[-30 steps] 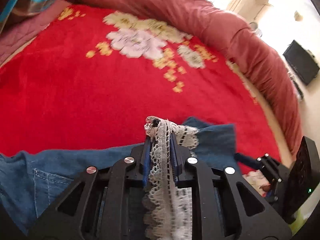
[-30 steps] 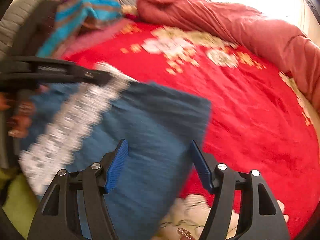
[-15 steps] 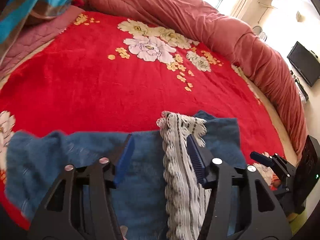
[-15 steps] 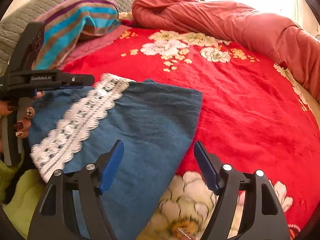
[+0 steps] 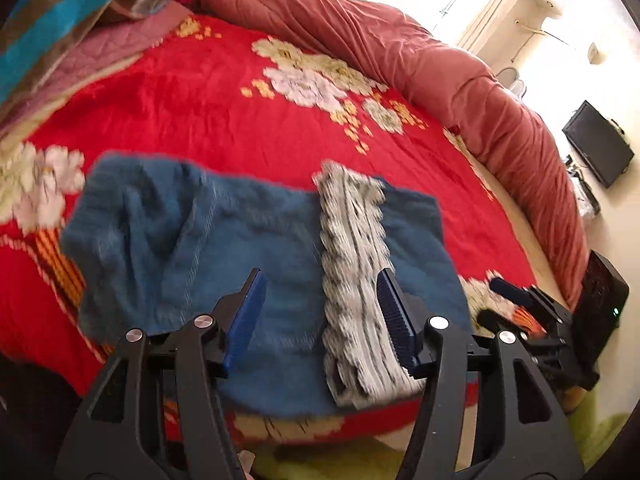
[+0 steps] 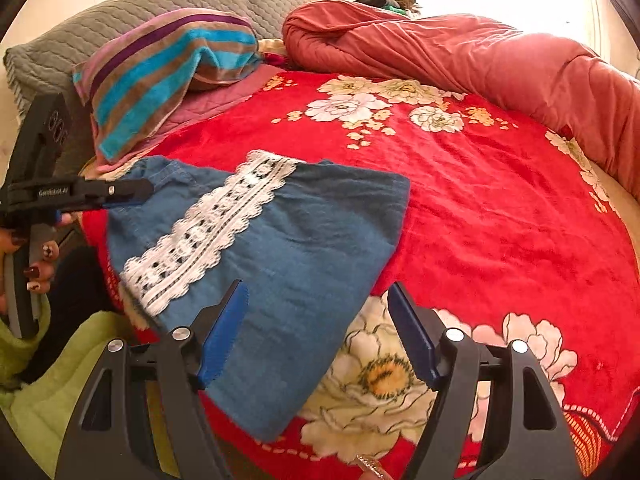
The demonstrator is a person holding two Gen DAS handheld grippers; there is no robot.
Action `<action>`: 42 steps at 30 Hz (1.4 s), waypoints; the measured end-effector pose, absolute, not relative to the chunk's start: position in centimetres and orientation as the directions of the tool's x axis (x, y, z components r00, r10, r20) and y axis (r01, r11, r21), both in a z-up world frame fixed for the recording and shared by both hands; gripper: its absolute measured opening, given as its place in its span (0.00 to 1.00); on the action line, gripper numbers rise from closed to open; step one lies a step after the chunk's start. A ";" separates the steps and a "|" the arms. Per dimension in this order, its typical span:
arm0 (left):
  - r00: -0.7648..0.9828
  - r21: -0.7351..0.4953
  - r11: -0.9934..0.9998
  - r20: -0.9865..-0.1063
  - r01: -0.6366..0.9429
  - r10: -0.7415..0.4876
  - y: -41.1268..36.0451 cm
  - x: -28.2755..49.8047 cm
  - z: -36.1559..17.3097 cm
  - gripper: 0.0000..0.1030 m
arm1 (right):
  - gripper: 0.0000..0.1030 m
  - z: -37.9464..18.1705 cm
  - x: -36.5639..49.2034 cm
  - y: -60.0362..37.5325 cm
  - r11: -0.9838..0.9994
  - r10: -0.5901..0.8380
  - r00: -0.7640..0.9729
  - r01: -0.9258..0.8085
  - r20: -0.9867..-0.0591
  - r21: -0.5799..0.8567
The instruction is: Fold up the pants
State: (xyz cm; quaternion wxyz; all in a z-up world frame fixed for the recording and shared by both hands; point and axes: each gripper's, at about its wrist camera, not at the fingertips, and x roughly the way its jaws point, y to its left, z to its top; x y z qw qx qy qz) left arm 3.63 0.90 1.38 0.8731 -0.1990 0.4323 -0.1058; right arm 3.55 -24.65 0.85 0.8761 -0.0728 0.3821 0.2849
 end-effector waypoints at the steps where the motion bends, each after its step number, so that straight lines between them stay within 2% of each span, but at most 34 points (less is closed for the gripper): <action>1: 0.594 -0.447 0.894 -0.716 0.014 -0.367 0.7 3.3 1.2 0.48 | 0.65 0.8 3.2 -24.5 0.817 0.452 0.538 -0.569 -0.712 0.089; 5: 0.538 -0.505 0.863 -0.724 0.014 -0.432 -0.4 2.1 -0.1 0.47 | 0.56 0.5 2.0 -23.6 0.787 0.475 0.510 -0.611 -0.717 0.087; 12: 0.479 -0.475 0.879 -0.781 -0.038 -0.401 -2.2 2.1 -2.2 0.46 | 0.56 -0.3 1.4 -22.5 0.760 0.498 0.473 -0.642 -0.727 0.103; 13: 0.482 -0.481 0.876 -0.777 -0.037 -0.406 -2.5 2.2 -2.3 0.27 | 0.56 -0.6 1.5 -22.4 0.762 0.494 0.471 -0.639 -0.731 0.103; 14: 0.474 -0.506 0.862 -0.768 -0.036 -0.432 -2.9 2.4 -2.5 0.14 | 0.56 -0.8 1.6 -22.4 0.766 0.489 0.466 -0.635 -0.737 0.106; 15: 0.469 -0.510 0.859 -0.768 -0.036 -0.437 -3.3 2.4 -2.6 0.09 | 0.56 -1.2 1.8 -22.5 0.772 0.482 0.462 -0.626 -0.745 0.112; 19: 0.484 -0.482 0.876 -0.759 0.031 -0.435 -4.5 1.7 -1.3 0.08 | 0.56 -0.6 1.3 -22.9 0.770 0.496 0.465 -0.626 -0.733 0.124; 23: 0.508 -0.386 0.922 -0.790 0.021 -0.342 -3.6 0.8 -1.1 0.08 | 0.56 -0.2 1.0 -22.9 0.763 0.498 0.473 -0.637 -0.727 0.110; 26: 0.490 -0.403 0.915 -0.799 -0.007 -0.348 -2.7 0.6 -2.0 0.09 | 0.56 -0.4 1.2 -22.6 0.761 0.497 0.469 -0.640 -0.730 0.107; 31: 0.492 -0.359 0.933 -0.810 0.012 -0.318 -2.9 0.6 -2.1 0.14 | 0.52 -0.6 1.1 -21.5 0.744 0.497 0.459 -0.662 -0.736 0.089; 35: 0.489 -0.355 0.935 -0.812 0.019 -0.318 -3.0 0.7 -2.3 0.17 | 0.50 -2.9 1.8 -21.6 0.769 0.406 0.427 -0.637 -0.808 0.050; 42: 0.482 -0.349 0.937 -0.816 0.028 -0.319 -2.9 0.8 -2.6 0.19 | 0.50 -3.7 1.3 -22.4 0.774 0.417 0.428 -0.630 -0.802 0.067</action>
